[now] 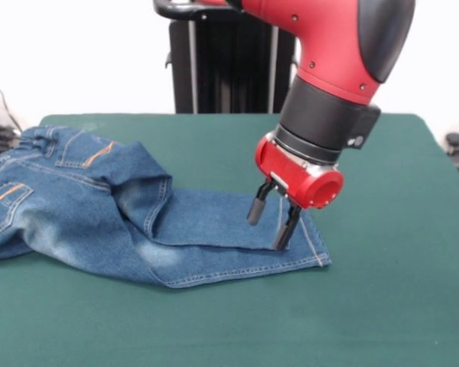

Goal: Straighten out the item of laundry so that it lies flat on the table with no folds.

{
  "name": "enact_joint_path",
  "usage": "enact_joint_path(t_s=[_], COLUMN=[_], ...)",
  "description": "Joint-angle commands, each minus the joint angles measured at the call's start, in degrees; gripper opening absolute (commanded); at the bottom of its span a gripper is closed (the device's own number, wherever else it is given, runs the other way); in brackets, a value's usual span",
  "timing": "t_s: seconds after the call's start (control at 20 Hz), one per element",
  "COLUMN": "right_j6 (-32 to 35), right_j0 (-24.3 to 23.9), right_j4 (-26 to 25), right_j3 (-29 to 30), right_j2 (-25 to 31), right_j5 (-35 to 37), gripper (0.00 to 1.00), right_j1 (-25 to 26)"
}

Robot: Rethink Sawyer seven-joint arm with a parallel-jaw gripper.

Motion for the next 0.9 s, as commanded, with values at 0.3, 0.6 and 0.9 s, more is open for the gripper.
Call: enact_joint_path(t_s=[0.3,0.6,0.9], right_j6=[18.07,17.83,15.75], right_j0=[4.88,6.02,5.16], right_j4=[7.03,8.6,7.99], right_j3=[0.8,1.62,4.9], right_j2=[4.1,4.03,6.54], right_j5=[-1.28,-1.06,-4.62], gripper=[1.0,1.0,1.0], right_j1=[7.54,7.68,6.2])
